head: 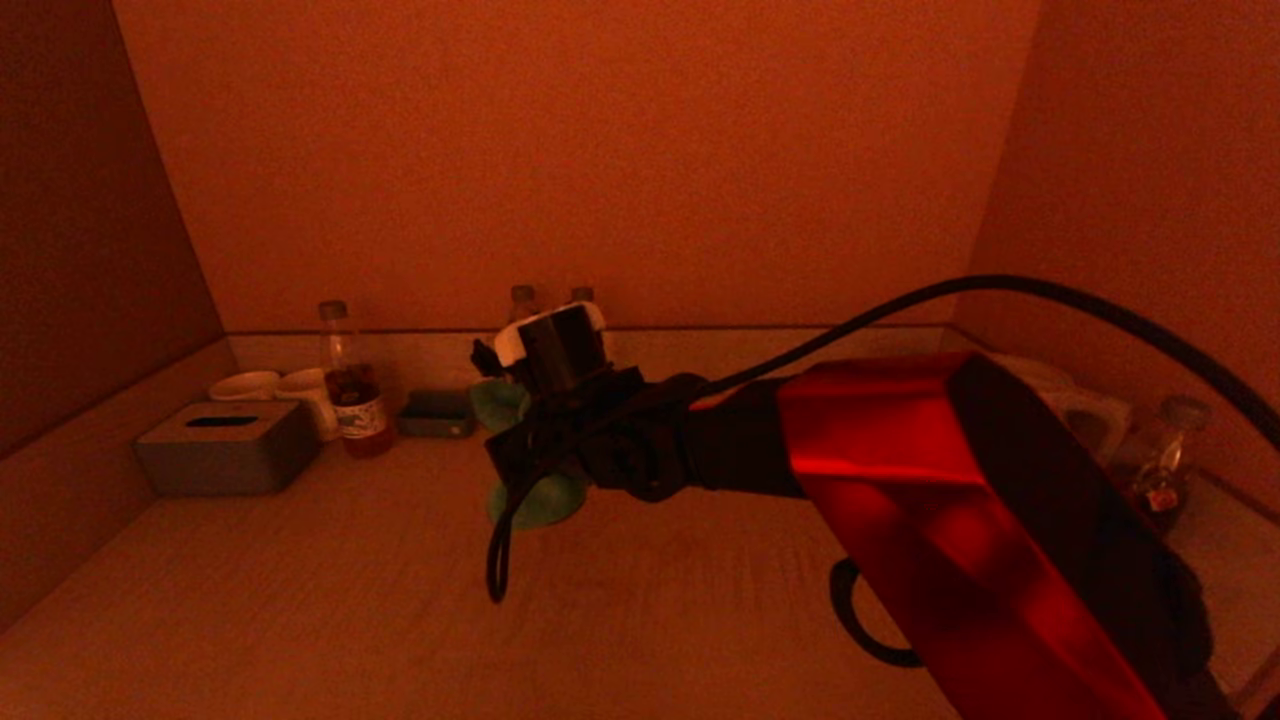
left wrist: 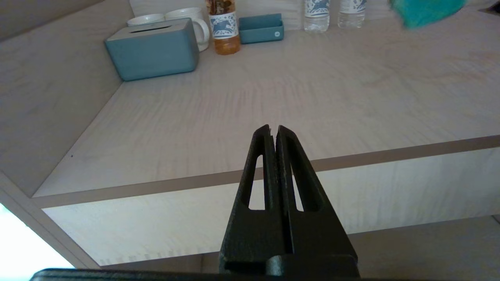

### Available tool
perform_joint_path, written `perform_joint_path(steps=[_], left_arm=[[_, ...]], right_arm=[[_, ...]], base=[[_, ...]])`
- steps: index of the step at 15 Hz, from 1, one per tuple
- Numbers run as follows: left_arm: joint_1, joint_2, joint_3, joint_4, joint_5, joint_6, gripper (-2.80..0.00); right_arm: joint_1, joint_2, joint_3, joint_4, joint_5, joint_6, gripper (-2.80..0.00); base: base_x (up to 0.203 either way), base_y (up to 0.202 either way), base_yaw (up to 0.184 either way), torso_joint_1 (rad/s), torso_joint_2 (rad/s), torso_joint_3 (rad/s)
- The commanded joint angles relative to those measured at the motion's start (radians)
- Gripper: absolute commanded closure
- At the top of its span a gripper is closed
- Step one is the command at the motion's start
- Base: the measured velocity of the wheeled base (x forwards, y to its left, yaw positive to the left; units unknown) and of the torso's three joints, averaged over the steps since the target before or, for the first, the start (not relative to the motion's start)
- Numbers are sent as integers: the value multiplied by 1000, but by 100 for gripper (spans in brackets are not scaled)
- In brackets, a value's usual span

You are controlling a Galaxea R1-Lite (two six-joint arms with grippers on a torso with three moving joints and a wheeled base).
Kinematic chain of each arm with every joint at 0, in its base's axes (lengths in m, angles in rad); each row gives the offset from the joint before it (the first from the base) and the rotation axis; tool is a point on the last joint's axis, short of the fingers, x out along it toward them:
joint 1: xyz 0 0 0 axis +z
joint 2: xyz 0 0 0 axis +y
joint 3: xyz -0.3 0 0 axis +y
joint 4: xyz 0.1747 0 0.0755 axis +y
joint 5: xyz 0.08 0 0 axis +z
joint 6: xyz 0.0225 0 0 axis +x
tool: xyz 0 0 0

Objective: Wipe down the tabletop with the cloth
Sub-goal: Sweep the stains on the table

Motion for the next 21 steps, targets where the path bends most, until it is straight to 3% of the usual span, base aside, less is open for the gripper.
perform_joint_path(steps=[1, 9, 21], left_arm=[[0, 0, 0, 0, -1, 0, 0], [0, 0, 0, 0, -1, 0, 0], [0, 0, 0, 0, -1, 0, 0]], right_arm=[[3, 49, 0, -51, 3, -3, 0], [100, 134, -1, -140, 2, -6, 0], [215, 176, 0, -137, 1, -6, 0]], base=[[0, 0, 0, 0, 0, 0], [0, 0, 0, 0, 0, 0], [0, 0, 0, 0, 0, 0]])
